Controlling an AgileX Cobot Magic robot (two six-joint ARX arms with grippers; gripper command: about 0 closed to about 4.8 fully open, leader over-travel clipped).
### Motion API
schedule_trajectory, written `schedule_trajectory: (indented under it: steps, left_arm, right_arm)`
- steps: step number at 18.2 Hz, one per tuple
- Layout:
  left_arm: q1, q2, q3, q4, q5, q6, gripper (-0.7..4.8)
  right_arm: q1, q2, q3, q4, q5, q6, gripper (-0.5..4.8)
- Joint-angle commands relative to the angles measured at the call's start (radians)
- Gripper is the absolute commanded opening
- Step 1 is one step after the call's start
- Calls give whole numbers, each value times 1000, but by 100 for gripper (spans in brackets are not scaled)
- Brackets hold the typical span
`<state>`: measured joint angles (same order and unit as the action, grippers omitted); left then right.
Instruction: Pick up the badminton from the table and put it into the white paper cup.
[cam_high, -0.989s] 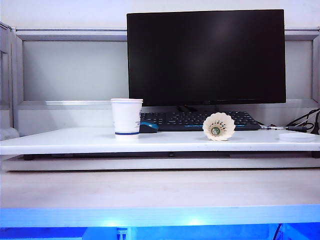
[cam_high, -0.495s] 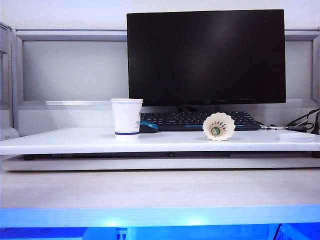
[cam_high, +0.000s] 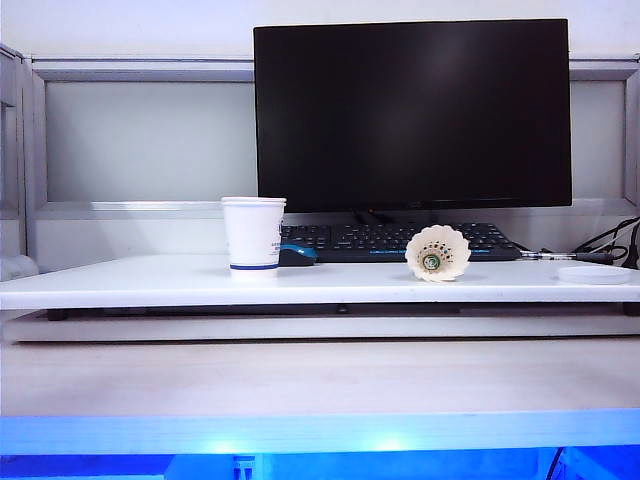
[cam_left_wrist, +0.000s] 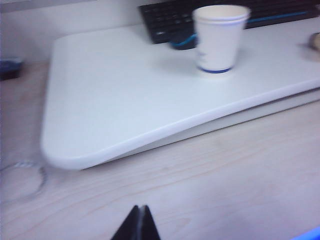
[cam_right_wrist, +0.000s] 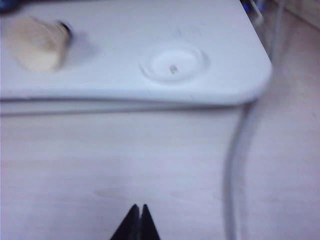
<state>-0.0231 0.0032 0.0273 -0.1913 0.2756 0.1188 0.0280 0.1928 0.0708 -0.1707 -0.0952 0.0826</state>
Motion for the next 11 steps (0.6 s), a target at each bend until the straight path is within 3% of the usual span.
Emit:
schedule_trajectory:
  steps: [1,5,7,9,11]
  left_arm:
    - [0,0,-2,-11,109,0,-5]
    - [0,0,19,-92,143,-3,-5]
    - [0,0,22,-98,187,-7,-5]
    - [0,0,21,-99,212,-28,-5]
    - [0,0,21,-100,223,-75,-5]
  right_arm:
    - [0,-3,53,22,-57,59,-7]
    - [1,-9,129,16,-154,91,4]
    - [2,-8,166,10,-178,153,37]
    - [3,-5,209,-19,-188,236,118]
    - [3,-5,249,-37,-242,240,122]
